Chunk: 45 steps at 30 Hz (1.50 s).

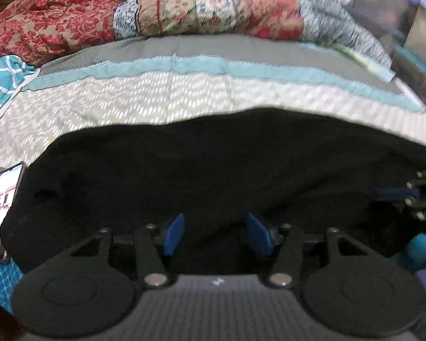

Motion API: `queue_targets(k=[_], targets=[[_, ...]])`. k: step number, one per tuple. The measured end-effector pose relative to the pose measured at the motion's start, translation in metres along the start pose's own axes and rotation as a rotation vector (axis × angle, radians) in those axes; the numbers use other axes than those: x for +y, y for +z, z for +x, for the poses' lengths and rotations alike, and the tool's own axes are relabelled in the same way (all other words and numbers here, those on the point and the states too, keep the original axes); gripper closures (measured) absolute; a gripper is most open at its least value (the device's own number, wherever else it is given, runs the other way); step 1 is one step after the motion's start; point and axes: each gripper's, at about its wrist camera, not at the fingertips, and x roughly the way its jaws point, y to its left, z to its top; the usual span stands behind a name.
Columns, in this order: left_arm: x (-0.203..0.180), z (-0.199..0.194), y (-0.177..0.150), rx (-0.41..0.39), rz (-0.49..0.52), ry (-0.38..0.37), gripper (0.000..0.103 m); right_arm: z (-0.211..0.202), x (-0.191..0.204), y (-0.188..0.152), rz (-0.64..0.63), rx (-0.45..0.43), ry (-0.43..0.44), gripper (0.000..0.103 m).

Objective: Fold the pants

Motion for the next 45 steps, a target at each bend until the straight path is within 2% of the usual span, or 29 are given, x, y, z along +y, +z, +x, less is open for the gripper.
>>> queue_targets(k=[2, 4, 7, 9, 10, 11, 12, 13, 17, 23, 27, 29, 32, 35, 36, 37, 39, 42, 45], targets=[[0.000, -0.011, 0.004, -0.039, -0.007, -0.032, 0.045, -0.018, 0.010, -0.008, -0.030, 0.000, 0.033, 0.093], [-0.002, -0.012, 0.006, -0.054, -0.010, -0.049, 0.044, -0.018, 0.017, -0.022, -0.036, 0.038, 0.043, 0.093], [-0.007, 0.007, 0.005, -0.001, 0.010, -0.006, 0.044, 0.006, 0.015, -0.045, 0.023, 0.108, 0.015, 0.088], [-0.011, 0.026, 0.001, 0.076, 0.051, 0.048, 0.044, 0.008, 0.005, -0.053, 0.094, 0.097, 0.036, 0.085], [-0.013, 0.037, -0.004, 0.130, 0.080, 0.083, 0.045, 0.002, 0.001, -0.052, 0.136, 0.073, 0.048, 0.080], [-0.014, 0.045, -0.008, 0.168, 0.112, 0.102, 0.045, -0.007, -0.005, -0.052, 0.174, 0.035, 0.048, 0.068], [-0.015, 0.047, -0.013, 0.170, 0.136, 0.108, 0.044, -0.021, -0.011, -0.053, 0.203, -0.018, 0.030, 0.062], [-0.016, 0.045, -0.016, 0.154, 0.154, 0.109, 0.044, -0.034, -0.018, -0.053, 0.223, -0.065, 0.005, 0.056], [-0.018, 0.031, -0.013, 0.156, 0.160, 0.102, 0.044, -0.083, -0.070, -0.072, 0.409, -0.190, -0.179, 0.056], [-0.035, 0.008, -0.001, 0.092, 0.176, 0.043, 0.044, -0.153, -0.141, -0.151, 0.890, -0.393, -0.499, 0.055], [-0.055, 0.010, 0.021, 0.063, 0.175, -0.053, 0.044, -0.173, -0.163, -0.191, 1.060, -0.465, -0.648, 0.054], [-0.072, 0.015, 0.030, 0.055, 0.199, -0.094, 0.044, -0.174, -0.171, -0.198, 1.082, -0.464, -0.696, 0.052], [-0.098, 0.026, 0.038, 0.045, 0.248, -0.134, 0.044, -0.167, -0.177, -0.207, 1.105, -0.455, -0.718, 0.050], [-0.124, 0.043, 0.040, 0.075, 0.262, -0.181, 0.044, -0.164, -0.188, -0.214, 1.131, -0.447, -0.679, 0.051], [-0.132, 0.049, 0.040, 0.089, 0.268, -0.195, 0.044, -0.162, -0.188, -0.215, 1.127, -0.427, -0.655, 0.055], [-0.140, 0.054, 0.039, 0.103, 0.278, -0.200, 0.044, -0.159, -0.192, -0.212, 1.110, -0.394, -0.652, 0.074], [-0.155, 0.063, 0.031, 0.134, 0.310, -0.185, 0.045, -0.158, -0.192, -0.205, 1.040, -0.363, -0.673, 0.083], [-0.173, 0.074, 0.013, 0.191, 0.351, -0.154, 0.045, -0.171, -0.179, -0.190, 0.900, -0.389, -0.748, 0.088], [-0.184, 0.080, 0.001, 0.201, 0.374, -0.119, 0.044, -0.183, -0.180, -0.190, 0.856, -0.433, -0.794, 0.088]])
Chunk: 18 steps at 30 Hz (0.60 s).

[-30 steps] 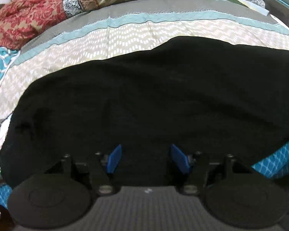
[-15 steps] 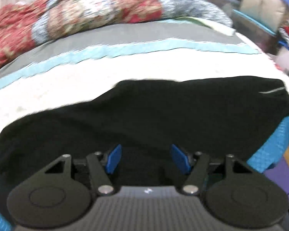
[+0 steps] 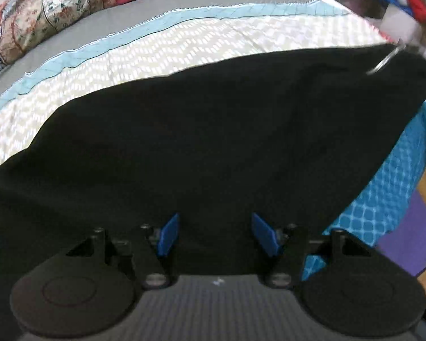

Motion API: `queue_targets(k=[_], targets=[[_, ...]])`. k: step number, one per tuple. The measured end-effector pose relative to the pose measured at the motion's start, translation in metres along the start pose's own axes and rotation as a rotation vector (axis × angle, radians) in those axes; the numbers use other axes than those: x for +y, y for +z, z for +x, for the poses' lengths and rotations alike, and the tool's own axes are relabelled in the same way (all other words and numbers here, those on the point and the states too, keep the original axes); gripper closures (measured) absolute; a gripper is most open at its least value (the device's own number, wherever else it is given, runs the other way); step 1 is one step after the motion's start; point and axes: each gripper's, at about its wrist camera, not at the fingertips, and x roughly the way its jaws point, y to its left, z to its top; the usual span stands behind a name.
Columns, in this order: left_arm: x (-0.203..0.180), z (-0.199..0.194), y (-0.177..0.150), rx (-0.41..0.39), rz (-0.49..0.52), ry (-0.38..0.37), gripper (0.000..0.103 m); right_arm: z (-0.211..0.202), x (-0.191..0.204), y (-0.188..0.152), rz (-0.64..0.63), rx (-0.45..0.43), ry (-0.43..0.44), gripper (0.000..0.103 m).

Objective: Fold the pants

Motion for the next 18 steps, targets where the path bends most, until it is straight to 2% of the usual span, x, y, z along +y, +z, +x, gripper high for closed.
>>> queue_targets(k=[4, 5, 6, 7, 8, 10, 15, 18], targets=[[-0.006, -0.001, 0.000, 0.001, 0.001, 0.022, 0.044, 0.031, -0.016, -0.015, 0.010, 0.108, -0.027, 0.085], [-0.005, -0.002, 0.000, 0.005, -0.008, 0.019, 0.044, 0.033, -0.022, -0.019, 0.033, 0.120, -0.015, 0.080], [-0.004, -0.004, 0.000, 0.007, -0.018, 0.014, 0.044, 0.031, -0.029, -0.019, 0.085, 0.102, 0.015, 0.080], [-0.002, -0.007, -0.001, 0.008, -0.028, 0.003, 0.043, 0.026, -0.037, -0.019, 0.144, 0.089, 0.053, 0.069], [0.000, -0.010, -0.001, 0.008, -0.037, -0.010, 0.043, 0.022, -0.047, -0.018, 0.221, 0.066, 0.100, 0.053], [0.001, -0.015, -0.003, 0.004, -0.050, -0.037, 0.043, 0.015, -0.058, -0.018, 0.300, 0.023, 0.136, 0.045], [-0.001, -0.025, -0.004, -0.011, -0.050, -0.067, 0.042, 0.027, -0.063, -0.013, 0.320, -0.002, 0.149, 0.044], [-0.001, -0.028, -0.001, -0.016, -0.054, -0.073, 0.041, 0.044, -0.059, -0.019, 0.358, 0.027, 0.167, 0.043]])
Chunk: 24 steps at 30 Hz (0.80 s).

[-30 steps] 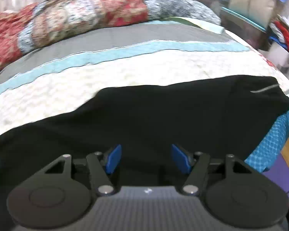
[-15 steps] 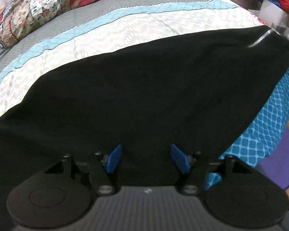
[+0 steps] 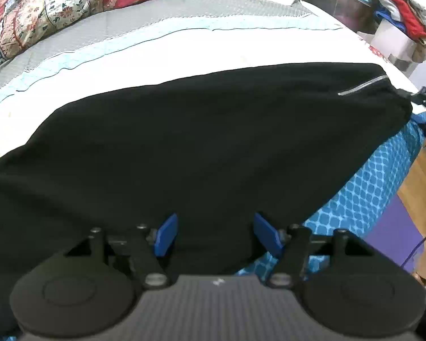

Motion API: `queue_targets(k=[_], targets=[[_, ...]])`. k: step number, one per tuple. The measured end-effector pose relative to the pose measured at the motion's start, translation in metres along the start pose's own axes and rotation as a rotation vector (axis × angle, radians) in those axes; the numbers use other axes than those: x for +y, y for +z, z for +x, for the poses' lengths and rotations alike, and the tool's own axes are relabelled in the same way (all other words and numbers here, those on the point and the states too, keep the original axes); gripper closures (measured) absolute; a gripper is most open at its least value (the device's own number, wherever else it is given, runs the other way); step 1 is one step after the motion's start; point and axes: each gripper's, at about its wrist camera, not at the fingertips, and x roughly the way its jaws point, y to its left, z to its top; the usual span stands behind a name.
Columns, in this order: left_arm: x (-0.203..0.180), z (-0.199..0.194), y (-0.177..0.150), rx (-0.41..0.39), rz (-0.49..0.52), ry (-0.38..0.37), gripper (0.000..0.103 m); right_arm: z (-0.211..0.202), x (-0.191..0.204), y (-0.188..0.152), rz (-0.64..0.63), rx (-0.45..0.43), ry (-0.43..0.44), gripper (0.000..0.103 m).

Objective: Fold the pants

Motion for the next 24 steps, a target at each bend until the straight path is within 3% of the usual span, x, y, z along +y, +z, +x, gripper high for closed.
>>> queue_targets(k=[3, 6, 8, 12, 17, 20, 24], targets=[[0.002, 0.000, 0.001, 0.005, -0.007, 0.003, 0.041, 0.005, 0.014, -0.010, -0.028, 0.008, 0.012, 0.045], [0.005, 0.001, 0.003, 0.013, -0.023, -0.002, 0.040, 0.006, 0.033, -0.019, -0.105, 0.040, -0.006, 0.070], [0.007, 0.002, 0.004, 0.014, -0.035, -0.001, 0.040, 0.002, 0.046, -0.021, -0.162, 0.026, -0.039, 0.076], [0.011, 0.002, 0.005, -0.003, -0.060, -0.003, 0.040, -0.016, 0.080, -0.025, -0.304, -0.022, -0.045, 0.079], [0.028, -0.006, 0.008, -0.031, -0.141, -0.040, 0.040, -0.041, 0.137, -0.043, -0.513, -0.040, 0.067, 0.079], [0.041, -0.008, 0.010, -0.040, -0.206, -0.083, 0.036, -0.045, 0.171, -0.066, -0.640, 0.000, 0.126, 0.079], [0.061, -0.013, 0.012, -0.066, -0.305, -0.149, 0.026, -0.043, 0.206, -0.110, -0.781, 0.116, 0.218, 0.079]])
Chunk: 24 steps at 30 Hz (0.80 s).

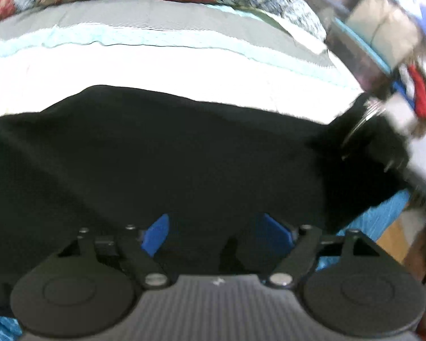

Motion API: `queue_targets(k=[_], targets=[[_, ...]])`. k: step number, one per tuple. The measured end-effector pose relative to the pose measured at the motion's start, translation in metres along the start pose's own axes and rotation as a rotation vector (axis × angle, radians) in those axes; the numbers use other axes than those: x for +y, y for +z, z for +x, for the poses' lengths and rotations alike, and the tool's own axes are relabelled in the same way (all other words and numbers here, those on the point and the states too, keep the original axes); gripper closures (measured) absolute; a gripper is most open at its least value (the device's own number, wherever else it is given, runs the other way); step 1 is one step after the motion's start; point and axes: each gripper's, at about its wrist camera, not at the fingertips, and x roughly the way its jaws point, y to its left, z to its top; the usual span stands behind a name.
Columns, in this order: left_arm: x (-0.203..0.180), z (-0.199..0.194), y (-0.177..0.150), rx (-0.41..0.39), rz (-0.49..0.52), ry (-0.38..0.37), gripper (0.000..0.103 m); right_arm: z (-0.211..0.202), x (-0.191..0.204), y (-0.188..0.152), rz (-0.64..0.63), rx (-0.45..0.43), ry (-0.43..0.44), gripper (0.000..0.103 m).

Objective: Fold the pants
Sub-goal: 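Fold the zippered end with the right gripper toward the left gripper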

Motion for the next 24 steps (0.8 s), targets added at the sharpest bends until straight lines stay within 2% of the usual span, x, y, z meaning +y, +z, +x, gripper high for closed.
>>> queue_targets(k=[4, 6, 12, 13, 15, 16, 19, 22, 24], targets=[[0.014, -0.002, 0.000, -0.008, -0.058, -0.006, 0.026, 0.024, 0.050, -0.025, -0.125, 0.110, 0.101, 0.079], [0.020, -0.003, -0.003, -0.010, -0.074, -0.003, 0.026, 0.031, 0.072, -0.031, -0.168, 0.145, 0.118, 0.078], [0.031, -0.004, -0.007, -0.006, -0.106, -0.003, 0.026, 0.027, 0.112, -0.038, -0.280, 0.131, 0.169, 0.078], [0.032, -0.003, -0.006, -0.003, -0.111, -0.003, 0.026, 0.028, 0.115, -0.041, -0.306, 0.131, 0.162, 0.075], [0.031, 0.000, -0.004, 0.004, -0.114, -0.011, 0.025, 0.034, 0.118, -0.048, -0.339, 0.181, 0.178, 0.064], [0.030, 0.001, -0.003, 0.011, -0.111, -0.017, 0.025, 0.035, 0.118, -0.050, -0.351, 0.208, 0.203, 0.049], [0.025, 0.007, 0.002, 0.022, -0.073, -0.029, 0.024, 0.020, 0.105, -0.044, -0.328, 0.174, 0.226, 0.047], [0.008, 0.018, 0.014, 0.018, -0.036, -0.039, 0.021, 0.002, 0.069, -0.025, -0.198, 0.115, 0.241, 0.047], [-0.002, 0.029, 0.023, 0.021, -0.023, -0.055, 0.018, -0.005, 0.039, -0.011, -0.093, 0.066, 0.207, 0.048]])
